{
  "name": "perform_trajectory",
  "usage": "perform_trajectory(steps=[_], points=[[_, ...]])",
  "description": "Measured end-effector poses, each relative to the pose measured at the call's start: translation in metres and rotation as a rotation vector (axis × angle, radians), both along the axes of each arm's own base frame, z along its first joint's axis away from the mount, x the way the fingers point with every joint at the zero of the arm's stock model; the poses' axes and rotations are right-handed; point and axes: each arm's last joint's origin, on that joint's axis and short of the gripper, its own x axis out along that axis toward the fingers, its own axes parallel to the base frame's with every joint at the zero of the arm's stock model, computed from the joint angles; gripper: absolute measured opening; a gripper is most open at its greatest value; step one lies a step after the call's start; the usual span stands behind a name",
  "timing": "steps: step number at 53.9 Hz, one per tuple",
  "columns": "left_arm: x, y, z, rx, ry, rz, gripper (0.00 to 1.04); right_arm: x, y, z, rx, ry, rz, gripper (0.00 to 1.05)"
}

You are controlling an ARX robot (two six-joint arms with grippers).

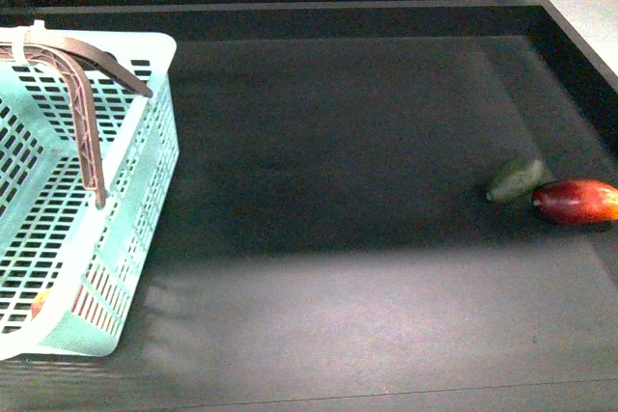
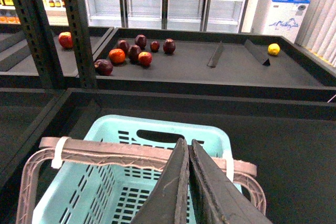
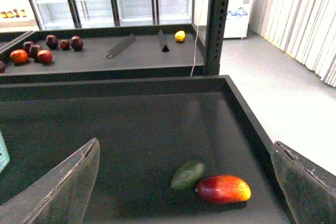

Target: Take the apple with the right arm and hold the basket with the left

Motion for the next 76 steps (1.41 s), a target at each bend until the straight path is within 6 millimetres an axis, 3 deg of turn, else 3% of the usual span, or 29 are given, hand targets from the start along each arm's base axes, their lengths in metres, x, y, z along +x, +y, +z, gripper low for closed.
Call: perform_trajectory(steps=[14, 31, 76], points=[[-0.023, -0.015, -0.008, 0.012, 0.002, -0.009, 0.03, 0.0, 0.0, 0.0, 0.0, 0.0, 0.0, 0.96], [-0.046, -0.015, -0.023, 0.015, 0.006, -0.004, 0.03, 0.0, 0.0, 0.0, 0.0, 0.0, 0.0, 0.96], [-0.078, -0.015, -0.015, 0.016, -0.025, -0.004, 0.03, 0.0, 0.0, 0.0, 0.0, 0.0, 0.0, 0.96]])
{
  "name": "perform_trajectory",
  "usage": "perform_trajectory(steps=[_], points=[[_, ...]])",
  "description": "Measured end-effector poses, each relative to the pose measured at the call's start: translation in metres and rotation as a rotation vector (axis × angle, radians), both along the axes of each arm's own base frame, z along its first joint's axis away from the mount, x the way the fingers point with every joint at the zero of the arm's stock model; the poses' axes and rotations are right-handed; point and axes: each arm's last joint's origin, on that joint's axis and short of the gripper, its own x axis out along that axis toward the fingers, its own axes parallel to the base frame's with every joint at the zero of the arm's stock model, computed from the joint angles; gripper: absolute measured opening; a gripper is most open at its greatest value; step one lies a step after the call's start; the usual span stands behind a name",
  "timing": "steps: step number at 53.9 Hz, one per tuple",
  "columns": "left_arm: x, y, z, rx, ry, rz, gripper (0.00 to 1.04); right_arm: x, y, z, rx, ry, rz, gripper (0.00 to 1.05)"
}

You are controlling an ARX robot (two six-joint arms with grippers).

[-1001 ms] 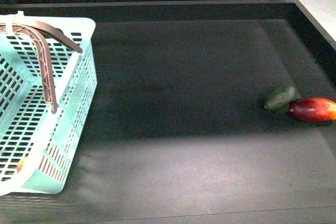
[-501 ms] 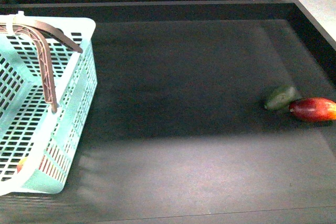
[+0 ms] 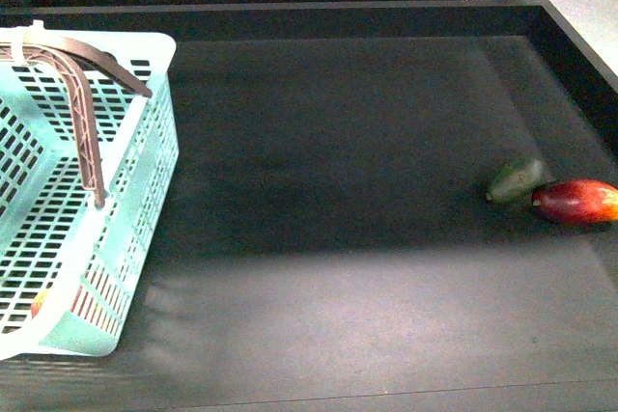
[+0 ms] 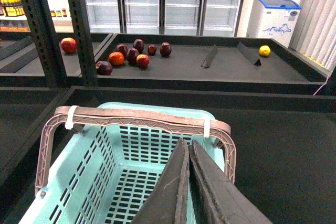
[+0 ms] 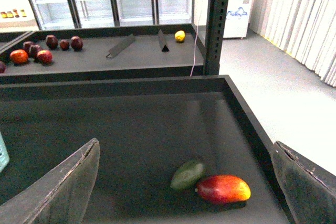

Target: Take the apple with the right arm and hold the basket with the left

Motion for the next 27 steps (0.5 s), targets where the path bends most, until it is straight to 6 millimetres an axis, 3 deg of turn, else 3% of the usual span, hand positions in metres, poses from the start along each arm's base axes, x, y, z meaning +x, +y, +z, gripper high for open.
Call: perform_trajectory(steps=[27], points=[[-0.014, 0.0, -0.003, 0.0, 0.005, 0.0, 0.03, 0.0, 0.0, 0.0, 0.0, 0.0, 0.0, 0.96]])
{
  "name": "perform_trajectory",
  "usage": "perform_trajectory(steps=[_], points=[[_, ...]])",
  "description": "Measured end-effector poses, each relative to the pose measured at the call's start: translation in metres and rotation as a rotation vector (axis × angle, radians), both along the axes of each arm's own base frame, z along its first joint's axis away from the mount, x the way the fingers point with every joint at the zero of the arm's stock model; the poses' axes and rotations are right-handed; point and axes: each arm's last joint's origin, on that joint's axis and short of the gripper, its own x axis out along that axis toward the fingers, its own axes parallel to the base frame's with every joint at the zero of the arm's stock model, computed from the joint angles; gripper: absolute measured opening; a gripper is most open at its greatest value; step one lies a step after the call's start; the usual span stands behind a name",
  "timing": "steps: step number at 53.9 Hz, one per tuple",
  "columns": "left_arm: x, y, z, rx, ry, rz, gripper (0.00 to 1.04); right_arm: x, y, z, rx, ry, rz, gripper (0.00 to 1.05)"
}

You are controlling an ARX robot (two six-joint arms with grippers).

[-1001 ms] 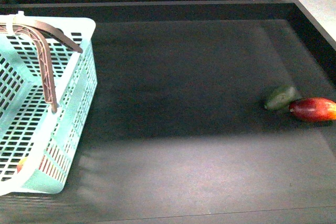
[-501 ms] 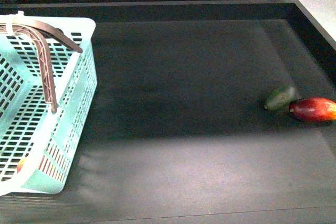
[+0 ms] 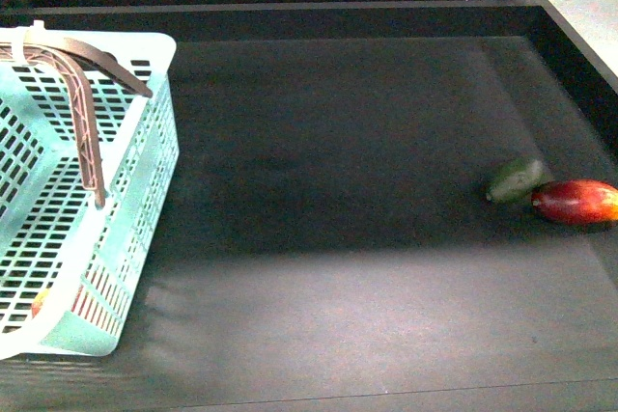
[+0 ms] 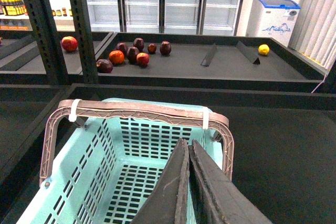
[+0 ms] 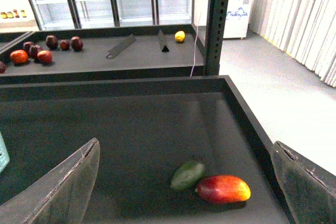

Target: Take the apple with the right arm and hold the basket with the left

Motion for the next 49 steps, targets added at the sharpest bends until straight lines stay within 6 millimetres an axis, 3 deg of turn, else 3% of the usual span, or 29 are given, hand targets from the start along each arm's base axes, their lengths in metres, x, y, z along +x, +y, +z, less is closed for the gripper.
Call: perform_trajectory(steps=[23, 49], points=[[0.0, 0.0, 0.0, -0.001, 0.0, 0.0, 0.04, 0.0, 0.0, 0.0, 0.0, 0.0, 0.0, 0.96], [0.0, 0.0, 0.0, 0.0, 0.0, 0.0, 0.85, 0.0, 0.0, 0.0, 0.0, 0.0, 0.0, 0.96]])
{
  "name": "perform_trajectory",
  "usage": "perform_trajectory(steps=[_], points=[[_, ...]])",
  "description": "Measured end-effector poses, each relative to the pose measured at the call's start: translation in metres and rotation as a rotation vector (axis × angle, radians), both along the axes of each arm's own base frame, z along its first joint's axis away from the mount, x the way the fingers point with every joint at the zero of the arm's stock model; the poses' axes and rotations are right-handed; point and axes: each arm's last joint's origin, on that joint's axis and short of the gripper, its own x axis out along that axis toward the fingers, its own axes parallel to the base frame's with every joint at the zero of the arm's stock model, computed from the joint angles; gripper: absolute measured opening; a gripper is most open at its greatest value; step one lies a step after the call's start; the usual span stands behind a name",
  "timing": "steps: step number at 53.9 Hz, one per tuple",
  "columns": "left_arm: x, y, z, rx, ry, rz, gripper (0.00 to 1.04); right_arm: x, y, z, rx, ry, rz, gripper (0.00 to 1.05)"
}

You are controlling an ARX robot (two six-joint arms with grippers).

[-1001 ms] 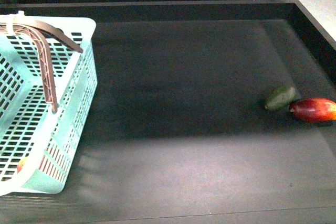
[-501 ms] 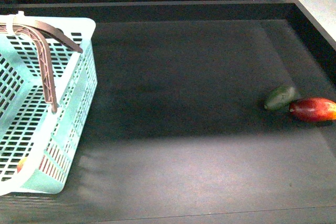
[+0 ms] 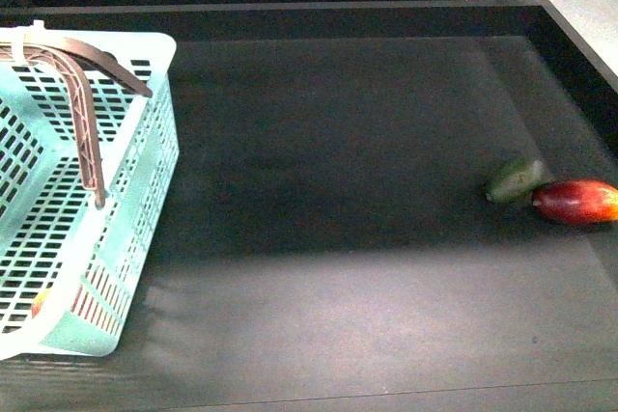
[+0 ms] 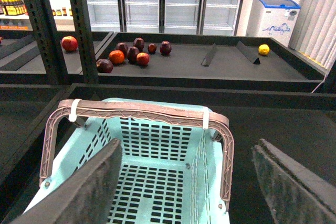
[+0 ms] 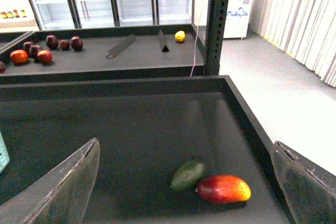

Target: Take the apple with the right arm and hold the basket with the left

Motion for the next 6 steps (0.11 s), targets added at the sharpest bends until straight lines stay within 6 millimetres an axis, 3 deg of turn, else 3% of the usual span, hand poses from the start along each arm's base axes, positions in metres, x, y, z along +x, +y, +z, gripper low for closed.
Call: perform_trajectory(steps=[6], points=[[0.0, 0.0, 0.0, 0.002, 0.0, 0.0, 0.99, 0.0, 0.0, 0.0, 0.0, 0.0, 0.0, 0.96]])
